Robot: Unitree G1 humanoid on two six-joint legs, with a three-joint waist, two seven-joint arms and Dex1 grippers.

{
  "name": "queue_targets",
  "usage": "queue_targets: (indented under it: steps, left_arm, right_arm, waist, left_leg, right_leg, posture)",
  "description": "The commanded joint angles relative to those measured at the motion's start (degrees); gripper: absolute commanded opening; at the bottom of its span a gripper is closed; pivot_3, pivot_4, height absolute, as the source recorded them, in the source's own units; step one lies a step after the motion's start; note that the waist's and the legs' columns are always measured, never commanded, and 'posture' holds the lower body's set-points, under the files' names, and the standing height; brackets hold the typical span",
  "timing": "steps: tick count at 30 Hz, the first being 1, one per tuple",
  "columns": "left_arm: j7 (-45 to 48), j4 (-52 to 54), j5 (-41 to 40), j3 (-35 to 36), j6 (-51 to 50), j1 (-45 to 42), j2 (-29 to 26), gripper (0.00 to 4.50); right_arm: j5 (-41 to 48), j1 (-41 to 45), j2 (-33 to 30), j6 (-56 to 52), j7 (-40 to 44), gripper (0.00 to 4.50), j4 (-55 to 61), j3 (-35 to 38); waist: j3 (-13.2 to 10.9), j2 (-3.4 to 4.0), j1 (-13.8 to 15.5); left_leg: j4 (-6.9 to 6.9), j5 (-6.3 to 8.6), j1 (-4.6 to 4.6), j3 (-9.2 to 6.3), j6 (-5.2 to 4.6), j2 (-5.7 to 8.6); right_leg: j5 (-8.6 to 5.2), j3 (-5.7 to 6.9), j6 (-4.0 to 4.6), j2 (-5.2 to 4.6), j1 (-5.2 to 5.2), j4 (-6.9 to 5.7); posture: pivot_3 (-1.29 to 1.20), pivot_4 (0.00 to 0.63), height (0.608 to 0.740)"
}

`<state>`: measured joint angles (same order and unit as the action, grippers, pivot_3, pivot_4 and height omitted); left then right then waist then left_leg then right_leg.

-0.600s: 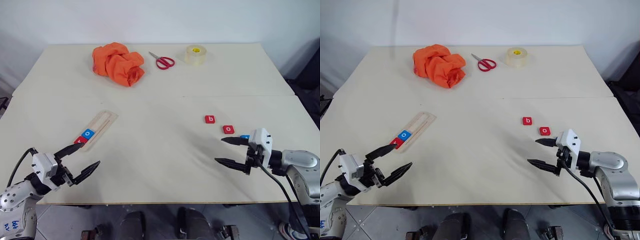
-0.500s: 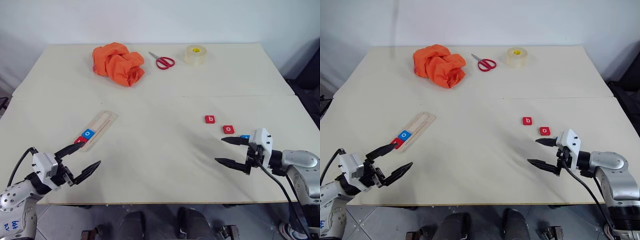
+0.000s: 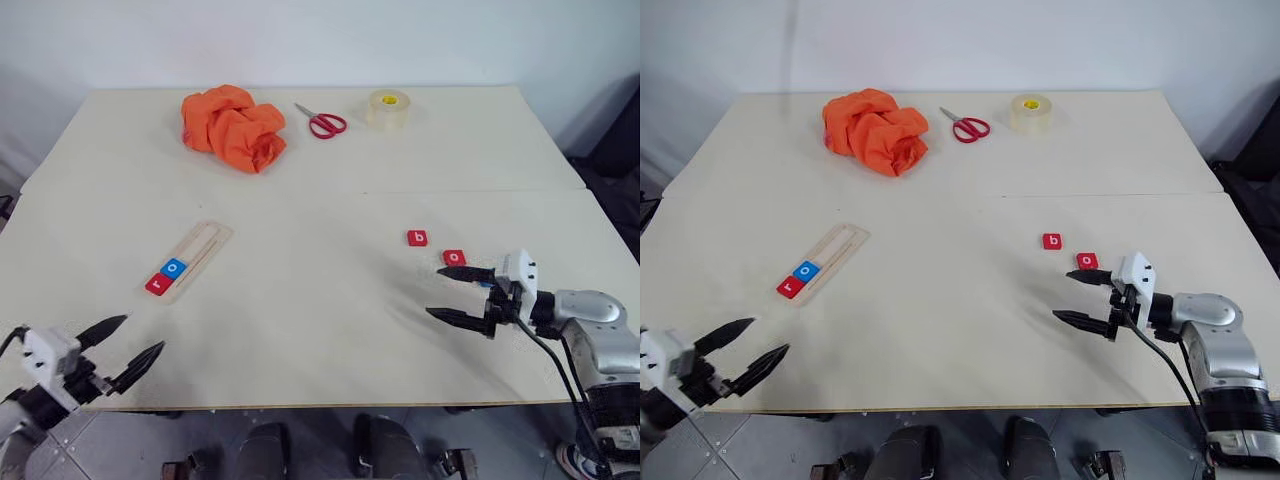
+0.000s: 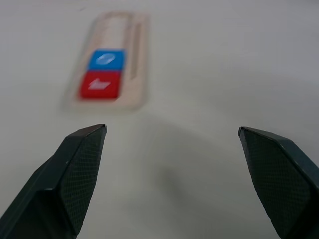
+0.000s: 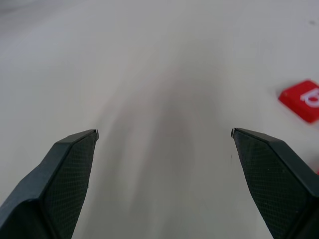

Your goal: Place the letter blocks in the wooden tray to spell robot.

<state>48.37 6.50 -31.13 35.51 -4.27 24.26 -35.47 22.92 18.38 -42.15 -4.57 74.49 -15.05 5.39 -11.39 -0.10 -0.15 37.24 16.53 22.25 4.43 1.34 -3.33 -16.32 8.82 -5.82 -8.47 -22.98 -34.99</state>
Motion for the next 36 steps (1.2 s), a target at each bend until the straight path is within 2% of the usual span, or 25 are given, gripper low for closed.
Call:
queue_targets:
  steps: [1,7,13,18,24,29,36]
  left_arm:
    - [0.6,2.0,-2.1,5.7,0.7,3.1,-0.1,4.5]
    - [0.3,1.8,-1.6,7.9,0.7,3.3,-0.1,4.5]
    - [0.1,-0.9,-0.3,5.8,-0.4,-1.1,-2.1,4.5]
    - [0.9,-10.6,3.5,-1.2,-1.1,-13.0,-6.4,4.5]
    - [0.4,-22.5,8.9,-9.5,-1.3,-26.8,-8.4,4.5]
    - [0.5,-28.4,11.8,-13.1,-0.3,-32.2,-8.6,4.5]
    - [0.9,-29.9,13.9,-16.3,-2.2,-33.9,-8.7,4.5]
  right_arm:
    - [-0.3,3.5,0.7,1.7,2.1,4.47,-2.3,-0.8]
    - [-1.5,7.9,2.3,4.3,4.8,4.47,-7.9,-2.4]
    - [-1.9,10.0,3.1,6.9,8.1,4.47,-10.6,-3.5]
    - [-1.8,10.9,3.9,7.9,8.4,4.47,-11.2,-3.3]
    - [-1.0,8.9,3.4,6.0,7.9,4.47,-7.6,-2.9]
    - [-0.6,6.8,2.8,4.5,7.0,4.47,-4.3,-2.2]
    - [0.2,4.0,2.2,1.1,4.8,4.47,1.9,-1.6]
  waist:
    - [0.0,-0.02,0.0]
    - [0.0,-0.03,0.0]
    - [0.0,-0.04,-0.1]
    - [0.0,-0.04,0.0]
    - [0.0,-0.09,-0.1]
    - [0.0,-0.13,-0.8]
    - [0.0,-0.13,-1.3]
  left_leg:
    - [0.02,0.01,0.01,0.03,0.02,-0.02]
    - [0.02,0.02,0.08,0.18,0.01,-0.03]
    - [0.04,0.02,0.08,0.53,0.01,-0.03]
    - [0.12,0.01,-0.05,0.76,0.01,-0.08]
    - [0.15,0.02,-0.08,1.01,0.04,-0.18]
    - [0.15,-0.08,-0.09,1.22,0.33,-0.36]
    - [0.18,-0.06,-0.1,1.25,0.34,-0.36]
  right_leg:
    - [0.0,-0.02,0.01,0.0,-0.03,-0.01]
    - [0.02,-0.14,0.05,0.02,-0.24,-0.07]
    - [0.03,-0.44,0.05,0.04,-0.49,-0.27]
    - [0.05,-0.73,0.09,0.08,-0.62,-0.55]
    - [0.12,-0.99,0.14,0.24,-0.71,-0.6]
    - [0.15,-1.19,0.13,0.48,-0.76,-0.69]
    - [0.16,-1.29,0.12,0.49,-0.76,-0.67]
  posture:
    - [0.0,0.15,0.74]
    - [0.0,0.15,0.74]
    - [0.0,0.15,0.74]
    - [0.0,0.15,0.74]
    - [0.0,0.15,0.74]
    - [0.0,0.15,0.74]
    - [0.0,0.15,0.74]
